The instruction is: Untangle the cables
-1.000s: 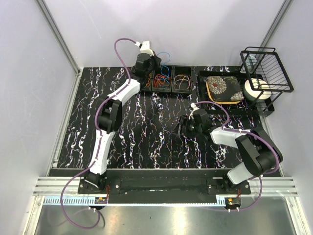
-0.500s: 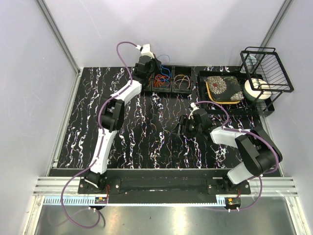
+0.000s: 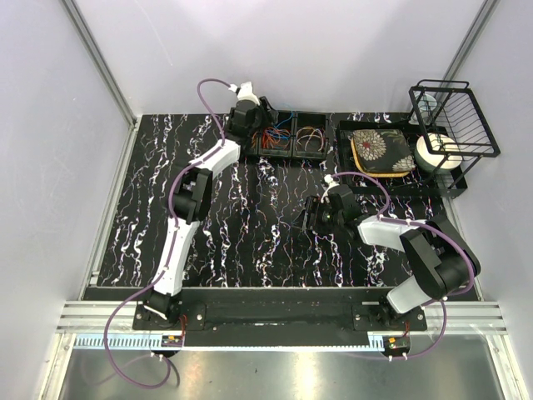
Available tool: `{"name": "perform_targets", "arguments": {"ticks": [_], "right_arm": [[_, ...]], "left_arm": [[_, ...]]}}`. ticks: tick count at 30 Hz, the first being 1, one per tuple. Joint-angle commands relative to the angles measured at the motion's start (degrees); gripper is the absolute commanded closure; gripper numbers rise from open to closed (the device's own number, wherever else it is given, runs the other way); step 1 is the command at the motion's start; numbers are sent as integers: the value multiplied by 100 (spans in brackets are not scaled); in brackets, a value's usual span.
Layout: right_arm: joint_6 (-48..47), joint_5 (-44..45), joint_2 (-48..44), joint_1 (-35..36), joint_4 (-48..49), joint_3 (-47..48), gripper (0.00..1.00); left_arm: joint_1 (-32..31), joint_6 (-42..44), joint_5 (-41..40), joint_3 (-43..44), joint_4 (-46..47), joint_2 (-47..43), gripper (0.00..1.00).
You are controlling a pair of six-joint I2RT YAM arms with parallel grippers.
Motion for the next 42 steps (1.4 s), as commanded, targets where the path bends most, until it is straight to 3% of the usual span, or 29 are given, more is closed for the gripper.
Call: {"name": "perform_targets", "arguments": {"ticks": [1, 10, 12, 18, 22, 30, 36, 42], "right_arm": [[-100, -10, 72, 16, 1, 96, 28], [-91, -10, 89, 16, 1, 105, 28], [-100, -10, 89, 16, 1, 105, 28], [-100, -10, 81, 7, 1, 105, 28], [-100, -1, 63, 16, 1, 87, 26], [-109, 8, 19, 16, -16, 78, 21], [-109, 8, -7, 7, -25, 70, 19], [-100, -1, 37, 16, -51, 87, 18]], "left_arm": [[58, -188, 24, -254, 298, -711, 44], [66, -487, 367, -1009, 404, -1431, 44], [66, -522, 402, -1168, 351, -1572, 35], [163, -549, 473, -1493, -352, -2353, 24], [260, -435, 394, -2439, -536, -3145, 14], [365, 488, -326, -4041, -1283, -5173, 12], [497, 962, -1187, -5954, -1258, -6851, 11], [515, 1472, -2856, -7282, -1784, -8092, 11]]}}
